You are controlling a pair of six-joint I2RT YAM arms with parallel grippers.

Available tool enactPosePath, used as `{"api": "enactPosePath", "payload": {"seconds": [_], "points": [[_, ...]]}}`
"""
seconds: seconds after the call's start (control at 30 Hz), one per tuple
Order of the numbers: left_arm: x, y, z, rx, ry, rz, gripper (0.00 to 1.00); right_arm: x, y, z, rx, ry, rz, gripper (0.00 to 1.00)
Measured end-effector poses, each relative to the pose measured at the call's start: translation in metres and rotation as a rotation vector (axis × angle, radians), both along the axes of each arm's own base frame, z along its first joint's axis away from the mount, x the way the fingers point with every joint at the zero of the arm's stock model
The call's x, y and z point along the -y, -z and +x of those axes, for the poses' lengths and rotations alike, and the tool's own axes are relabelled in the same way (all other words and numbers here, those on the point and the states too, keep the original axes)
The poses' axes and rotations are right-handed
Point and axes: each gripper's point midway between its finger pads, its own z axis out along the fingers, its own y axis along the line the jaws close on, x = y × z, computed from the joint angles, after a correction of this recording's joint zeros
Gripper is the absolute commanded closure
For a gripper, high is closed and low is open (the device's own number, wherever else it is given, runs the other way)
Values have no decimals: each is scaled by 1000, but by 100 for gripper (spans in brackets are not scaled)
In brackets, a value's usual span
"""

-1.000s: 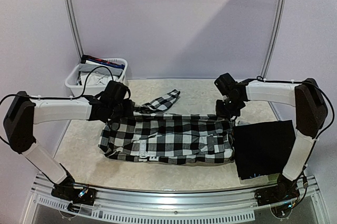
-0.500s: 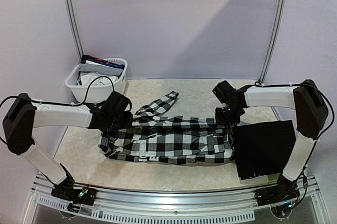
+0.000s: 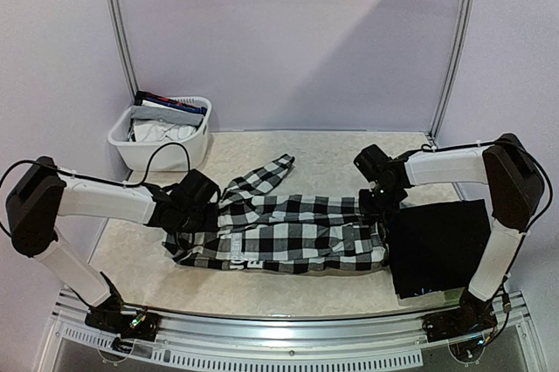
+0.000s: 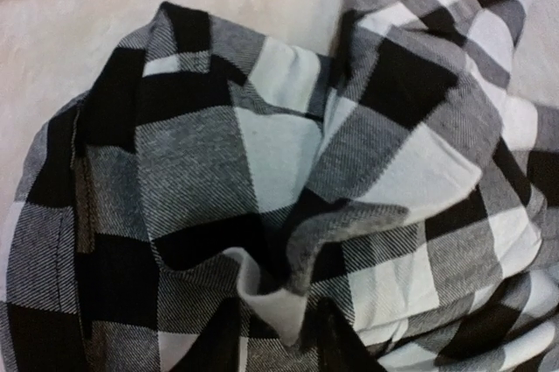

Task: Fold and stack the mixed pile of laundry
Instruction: Fold the 1/3-folded shirt at the center of the board.

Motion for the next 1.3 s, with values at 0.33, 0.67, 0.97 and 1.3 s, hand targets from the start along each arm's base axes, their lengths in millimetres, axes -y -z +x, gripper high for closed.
{"api": "enactPosePath", "payload": {"seconds": [0.33,0.67,0.97,1.3], "points": [[1,-80,-8,192,45,-45,41,-15,-48,2,74,-79,102,54],[0,-77,15,207,95,-18,57,-74,-85,26,158,-207,339,55],[6,-29,46,121,115,-43,64,-96,-61,29,109,-260,381,61],[6,-1,58,90,102,-55,69,-88,0,27,8,-236,308,64]]}}
